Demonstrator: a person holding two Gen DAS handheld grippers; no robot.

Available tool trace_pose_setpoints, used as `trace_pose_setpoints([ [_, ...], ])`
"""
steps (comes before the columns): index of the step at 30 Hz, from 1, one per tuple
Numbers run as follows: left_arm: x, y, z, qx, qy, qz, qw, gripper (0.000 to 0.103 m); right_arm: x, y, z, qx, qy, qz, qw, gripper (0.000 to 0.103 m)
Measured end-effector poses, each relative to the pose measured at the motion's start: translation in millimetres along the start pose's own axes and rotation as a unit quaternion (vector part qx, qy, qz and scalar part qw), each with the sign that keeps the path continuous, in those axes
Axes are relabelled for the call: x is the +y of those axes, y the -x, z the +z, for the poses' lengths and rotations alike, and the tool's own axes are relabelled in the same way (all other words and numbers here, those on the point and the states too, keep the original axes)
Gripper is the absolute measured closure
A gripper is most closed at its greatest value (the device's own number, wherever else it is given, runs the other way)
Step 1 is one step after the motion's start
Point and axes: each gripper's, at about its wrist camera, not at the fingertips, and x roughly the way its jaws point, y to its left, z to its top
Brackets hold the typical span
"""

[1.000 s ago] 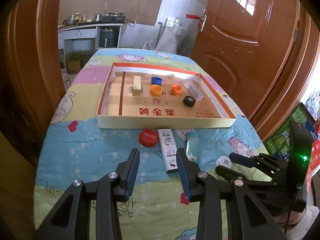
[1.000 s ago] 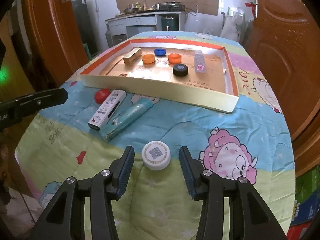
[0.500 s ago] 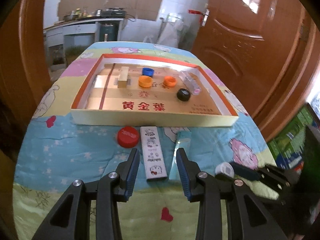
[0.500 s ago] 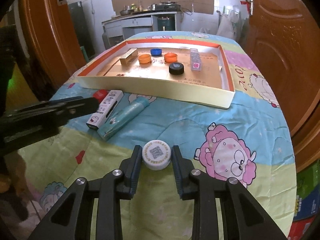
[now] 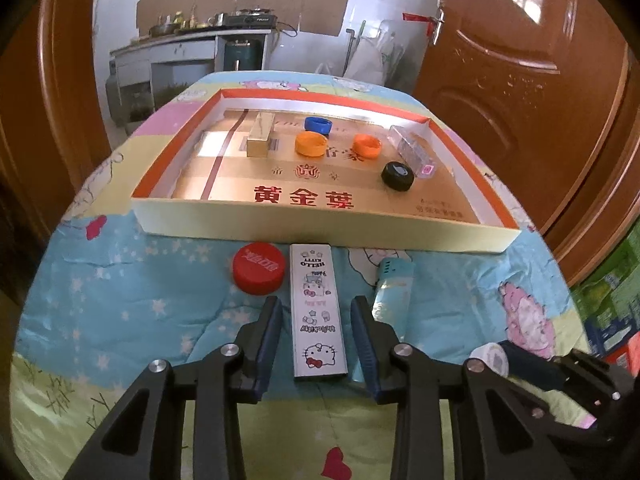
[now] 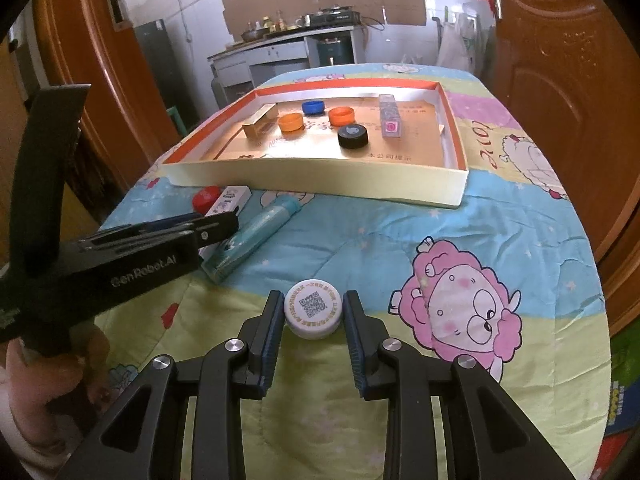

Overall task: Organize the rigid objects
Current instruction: 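Grasp the white QR lid with the right gripper while the left gripper grasps the Hello Kitty box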

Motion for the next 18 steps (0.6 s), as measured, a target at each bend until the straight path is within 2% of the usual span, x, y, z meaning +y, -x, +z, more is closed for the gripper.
trace_pose_setpoints([
  [3,-7,-2,0,0.003,-0.02,0.024,0.9995,0.073,-1,0,-1,-0.001,-0.002,0.003,1.0,0.072],
  [9,-10,-7,6,0.017,-0.045,0.033,0.9983,0.075,-2,0,-1,-0.002,-0.004,0.002,1.0,0.072],
  [18,-5,4,-2,0.015,-0.032,0.012,0.9993,0.077,0,6,-1,-0.005,-0.007,0.005,1.0,0.072],
])
